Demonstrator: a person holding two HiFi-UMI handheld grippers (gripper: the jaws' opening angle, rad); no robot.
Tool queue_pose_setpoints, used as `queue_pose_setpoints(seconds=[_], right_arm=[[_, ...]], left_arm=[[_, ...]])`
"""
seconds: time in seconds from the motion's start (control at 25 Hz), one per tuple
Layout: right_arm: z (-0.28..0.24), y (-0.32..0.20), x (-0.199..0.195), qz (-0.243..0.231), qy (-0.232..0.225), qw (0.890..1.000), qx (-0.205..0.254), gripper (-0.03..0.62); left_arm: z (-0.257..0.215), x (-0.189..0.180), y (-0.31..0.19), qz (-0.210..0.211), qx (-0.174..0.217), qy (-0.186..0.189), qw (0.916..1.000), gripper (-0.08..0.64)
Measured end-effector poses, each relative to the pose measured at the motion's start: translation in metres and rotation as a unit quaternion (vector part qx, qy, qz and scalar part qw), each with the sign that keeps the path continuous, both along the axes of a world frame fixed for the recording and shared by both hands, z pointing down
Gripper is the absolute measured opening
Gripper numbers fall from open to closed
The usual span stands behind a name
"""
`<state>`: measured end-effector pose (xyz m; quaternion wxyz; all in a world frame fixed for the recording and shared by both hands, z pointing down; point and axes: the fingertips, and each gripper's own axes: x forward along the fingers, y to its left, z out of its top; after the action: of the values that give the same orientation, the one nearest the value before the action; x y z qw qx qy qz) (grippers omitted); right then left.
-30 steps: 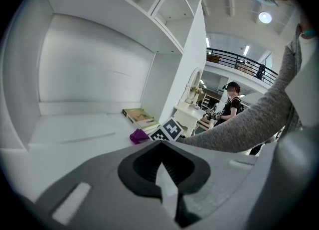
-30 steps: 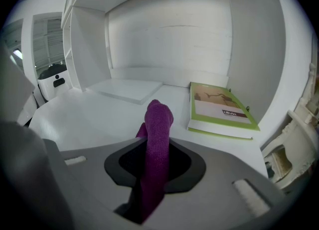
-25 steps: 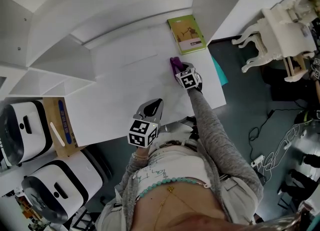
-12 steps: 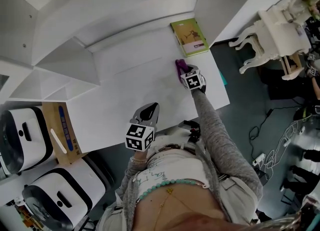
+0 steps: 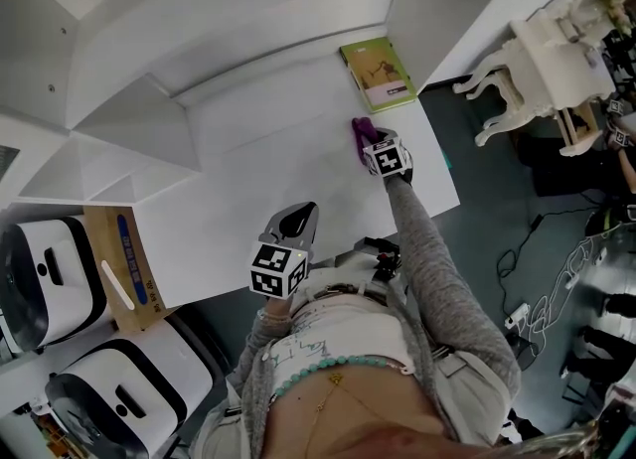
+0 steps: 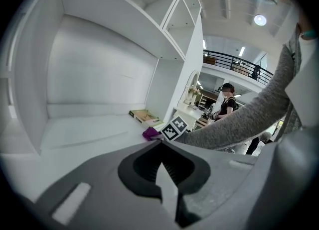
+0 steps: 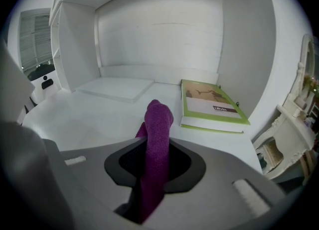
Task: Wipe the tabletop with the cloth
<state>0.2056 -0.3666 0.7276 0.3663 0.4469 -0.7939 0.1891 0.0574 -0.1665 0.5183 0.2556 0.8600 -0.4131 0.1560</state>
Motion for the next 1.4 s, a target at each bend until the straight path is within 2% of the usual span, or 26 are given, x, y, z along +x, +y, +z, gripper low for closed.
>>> queue_pose_setpoints(seconds=[0.16, 0.4, 0.6, 0.92, 1.4], right_arm=[[-0.002, -0.003, 0.002, -0.010, -0.003, 1.000, 0.003, 0.097], [-0.004, -0.005, 0.008, -0.025, -0.015, 1.000, -0.009, 0.097], [-0.004, -0.010, 0.033, -0.035, -0.011, 0.999, -0.007, 0.097], [-0.005, -0.020, 0.063, -0.041, -0.017, 0.999, -0.006, 0.097], [-0.005, -0.032, 0.098, -0.042, -0.014, 0.999, 0.002, 0.097]], left_arm=[[-0.002, 0.008, -0.008, -0.010, 0.003, -0.006, 0.9999, 0.000], [-0.006, 0.048, -0.016, -0.015, -0.006, 0.003, 0.9999, 0.000], [-0.006, 0.083, -0.022, -0.002, -0.010, 0.003, 0.9999, 0.000], [-0.005, 0.119, -0.034, 0.002, -0.013, -0.005, 0.9999, 0.000], [-0.001, 0.152, -0.041, -0.011, -0.013, -0.010, 0.9998, 0.000]])
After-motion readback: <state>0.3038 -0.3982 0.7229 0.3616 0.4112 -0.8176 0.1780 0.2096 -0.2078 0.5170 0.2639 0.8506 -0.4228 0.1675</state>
